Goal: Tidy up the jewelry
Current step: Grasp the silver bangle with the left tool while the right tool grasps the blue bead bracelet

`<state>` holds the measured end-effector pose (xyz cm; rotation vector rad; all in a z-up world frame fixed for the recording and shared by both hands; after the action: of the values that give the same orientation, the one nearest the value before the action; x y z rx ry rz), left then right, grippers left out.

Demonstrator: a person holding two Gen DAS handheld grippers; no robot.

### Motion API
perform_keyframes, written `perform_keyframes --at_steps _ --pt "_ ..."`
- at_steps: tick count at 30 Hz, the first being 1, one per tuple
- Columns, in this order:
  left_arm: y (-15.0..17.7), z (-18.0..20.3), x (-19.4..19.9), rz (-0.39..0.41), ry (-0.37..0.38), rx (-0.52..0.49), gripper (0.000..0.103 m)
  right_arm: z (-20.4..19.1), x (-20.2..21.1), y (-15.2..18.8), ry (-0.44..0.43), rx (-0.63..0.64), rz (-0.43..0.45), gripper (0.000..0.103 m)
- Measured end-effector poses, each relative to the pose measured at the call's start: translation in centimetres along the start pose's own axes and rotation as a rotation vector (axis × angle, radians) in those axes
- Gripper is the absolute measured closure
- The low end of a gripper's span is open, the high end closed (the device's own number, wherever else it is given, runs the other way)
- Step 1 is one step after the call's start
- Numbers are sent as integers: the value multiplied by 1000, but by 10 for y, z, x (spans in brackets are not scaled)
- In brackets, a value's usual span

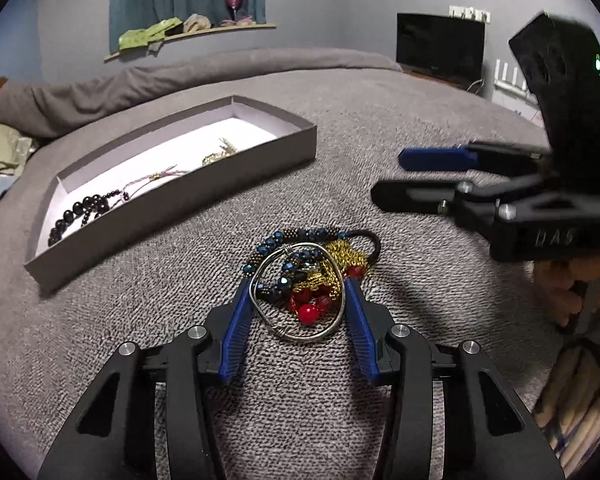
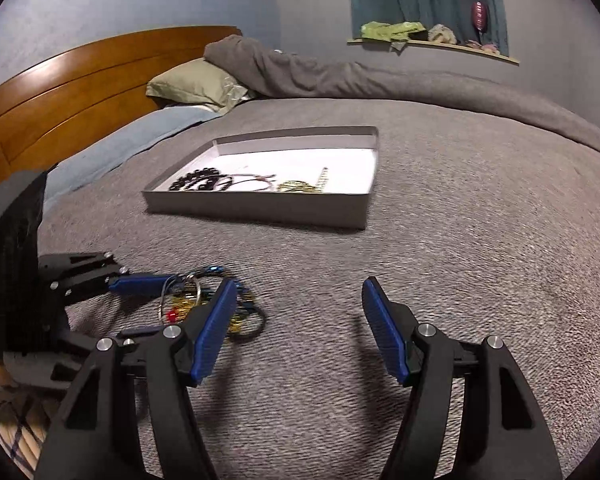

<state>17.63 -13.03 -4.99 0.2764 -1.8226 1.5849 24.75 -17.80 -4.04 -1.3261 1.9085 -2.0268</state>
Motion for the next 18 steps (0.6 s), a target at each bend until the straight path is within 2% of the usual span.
perform_keyframes --at_steps 5,8,11,18 --pt "-3 -7 18 45 16 4 55 -19 -1 3 -50 39 -3 39" --pt "-4 -22 26 58 -11 30 55 -32 -4 6 -74 70 -15 47" --pt "-3 -42 32 65 -41 71 55 -45 -8 10 -98 98 -33 50" --pt "2 -73 40 70 -78 130 55 -60 -17 18 -88 161 -86 61"
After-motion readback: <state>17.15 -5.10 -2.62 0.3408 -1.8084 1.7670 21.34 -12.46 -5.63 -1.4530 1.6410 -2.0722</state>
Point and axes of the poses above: each gripper's, at about its wrist camera, not at the fingertips, and x roughly against the way its jaws point, z to its right, y to its underside, the point moved 8 cm from there along -x, roughly the way its jaws point, and after that the axes turned 2 degrees about z, right-handed, at the moved point
